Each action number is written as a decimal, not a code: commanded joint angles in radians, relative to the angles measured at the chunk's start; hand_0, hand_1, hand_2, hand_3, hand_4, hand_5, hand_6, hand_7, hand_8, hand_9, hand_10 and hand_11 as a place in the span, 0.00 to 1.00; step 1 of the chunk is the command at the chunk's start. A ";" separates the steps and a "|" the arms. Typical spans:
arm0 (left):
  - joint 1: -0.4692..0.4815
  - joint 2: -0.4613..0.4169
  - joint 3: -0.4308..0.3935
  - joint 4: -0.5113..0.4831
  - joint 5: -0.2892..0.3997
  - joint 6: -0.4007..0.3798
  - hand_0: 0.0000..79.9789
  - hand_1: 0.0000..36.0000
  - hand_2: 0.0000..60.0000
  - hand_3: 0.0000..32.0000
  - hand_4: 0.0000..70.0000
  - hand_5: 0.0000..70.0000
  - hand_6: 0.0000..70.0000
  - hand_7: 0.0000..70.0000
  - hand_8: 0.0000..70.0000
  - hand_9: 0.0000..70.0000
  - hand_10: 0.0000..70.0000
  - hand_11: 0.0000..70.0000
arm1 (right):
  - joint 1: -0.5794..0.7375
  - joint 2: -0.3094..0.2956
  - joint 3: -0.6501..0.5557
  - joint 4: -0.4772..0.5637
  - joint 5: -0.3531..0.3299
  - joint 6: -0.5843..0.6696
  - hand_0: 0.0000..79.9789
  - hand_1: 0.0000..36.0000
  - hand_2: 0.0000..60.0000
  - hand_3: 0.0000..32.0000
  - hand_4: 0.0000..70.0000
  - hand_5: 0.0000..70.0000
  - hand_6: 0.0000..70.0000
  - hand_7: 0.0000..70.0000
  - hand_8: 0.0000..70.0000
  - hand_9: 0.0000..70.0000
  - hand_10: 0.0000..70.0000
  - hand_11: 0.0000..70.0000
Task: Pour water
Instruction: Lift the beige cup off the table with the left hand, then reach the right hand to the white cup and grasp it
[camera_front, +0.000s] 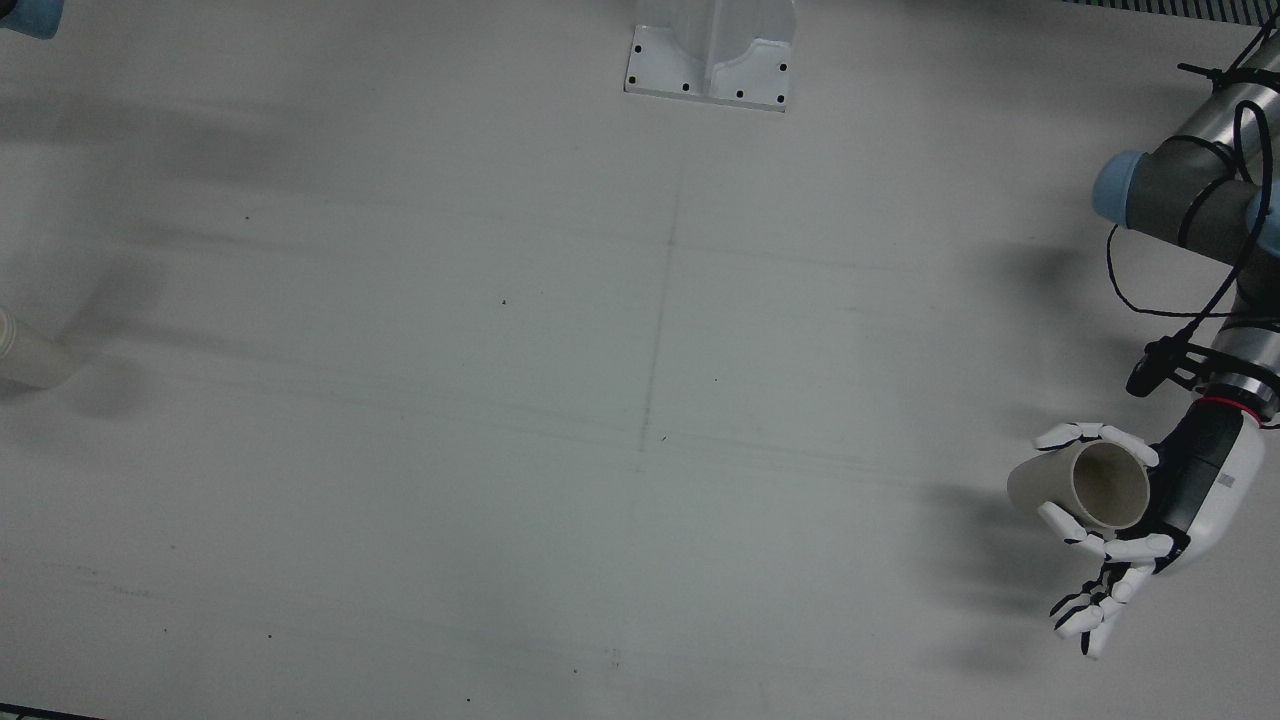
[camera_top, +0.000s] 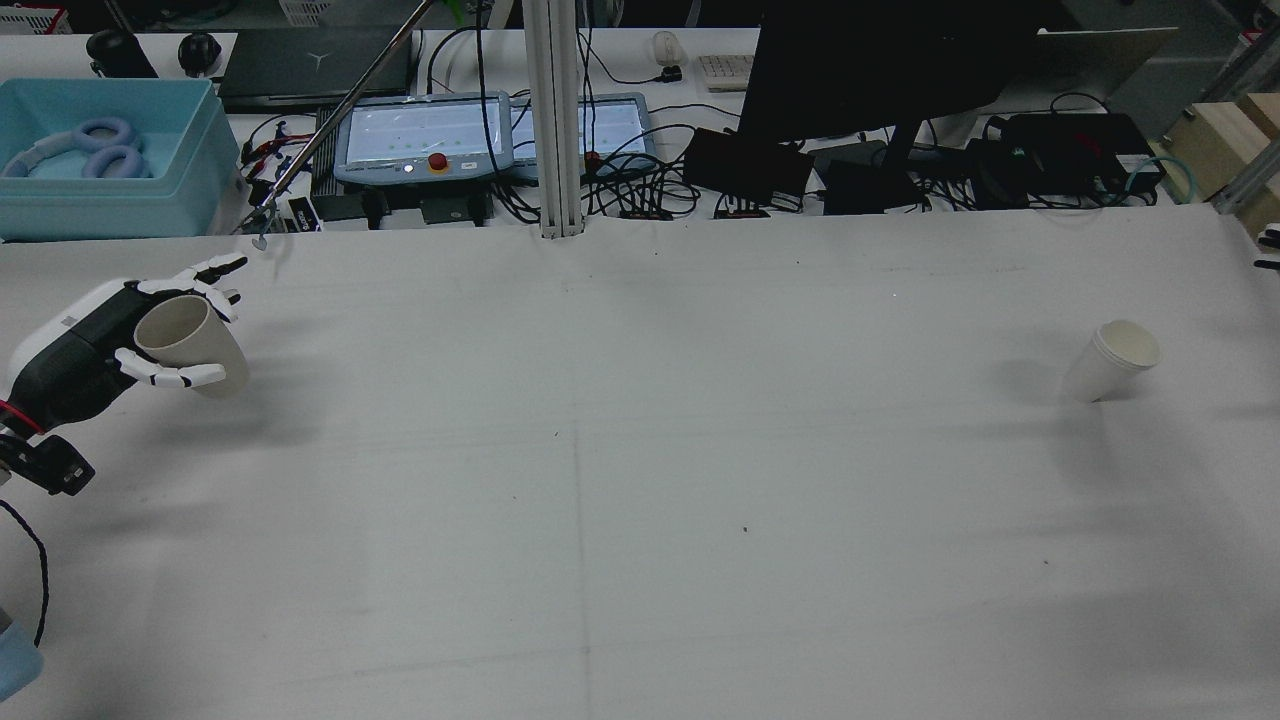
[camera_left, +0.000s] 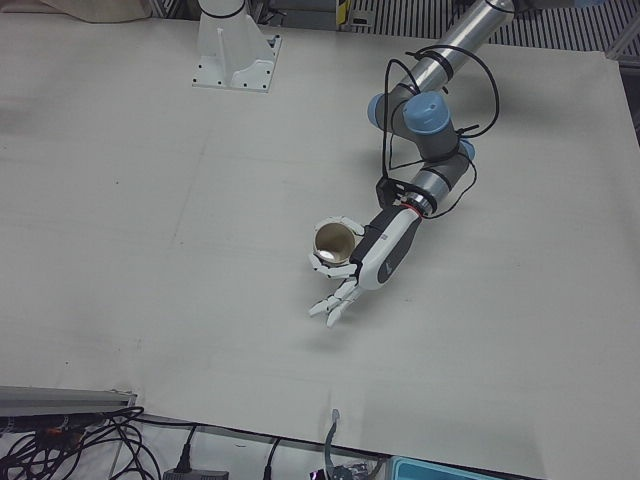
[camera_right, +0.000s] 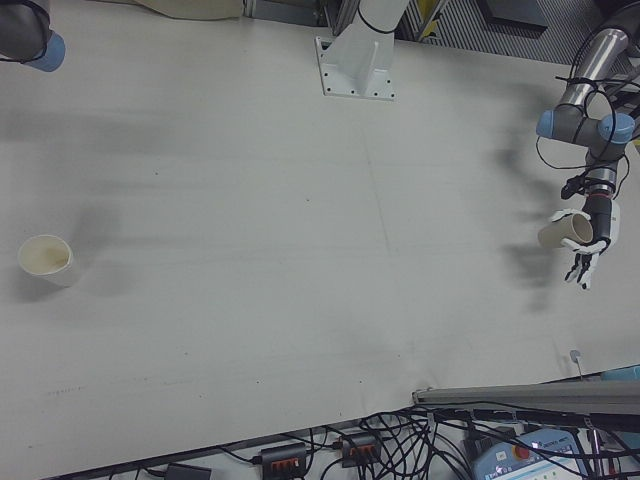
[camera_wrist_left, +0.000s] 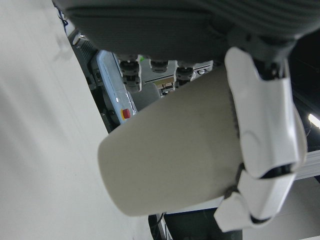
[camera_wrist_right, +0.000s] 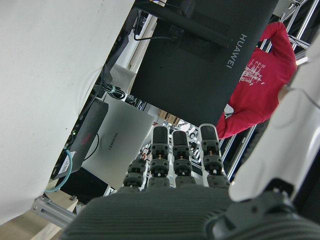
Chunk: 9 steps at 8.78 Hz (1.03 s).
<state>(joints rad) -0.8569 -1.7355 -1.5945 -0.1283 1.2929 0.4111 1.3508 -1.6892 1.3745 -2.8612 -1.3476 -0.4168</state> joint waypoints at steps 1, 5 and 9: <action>0.001 -0.055 -0.042 0.099 -0.024 -0.035 0.74 1.00 1.00 0.00 1.00 1.00 0.13 0.19 0.04 0.04 0.11 0.19 | -0.070 0.086 -0.181 0.106 -0.004 -0.051 0.60 0.20 0.00 0.00 0.32 0.26 0.23 0.29 0.24 0.29 0.05 0.08; 0.001 -0.110 -0.099 0.179 -0.067 -0.037 0.74 1.00 1.00 0.00 1.00 1.00 0.13 0.20 0.04 0.04 0.12 0.20 | -0.145 0.098 -0.201 0.112 -0.004 -0.206 0.56 0.09 0.00 0.00 0.02 0.12 0.07 0.09 0.11 0.11 0.00 0.00; 0.002 -0.113 -0.101 0.187 -0.090 -0.052 0.75 1.00 1.00 0.00 1.00 1.00 0.13 0.20 0.04 0.04 0.11 0.19 | -0.199 0.127 -0.241 0.115 -0.001 -0.269 0.54 0.08 0.00 0.00 0.00 0.07 0.04 0.03 0.09 0.09 0.00 0.00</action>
<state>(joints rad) -0.8548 -1.8458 -1.6928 0.0520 1.2075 0.3672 1.1777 -1.5895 1.1675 -2.7472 -1.3510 -0.6500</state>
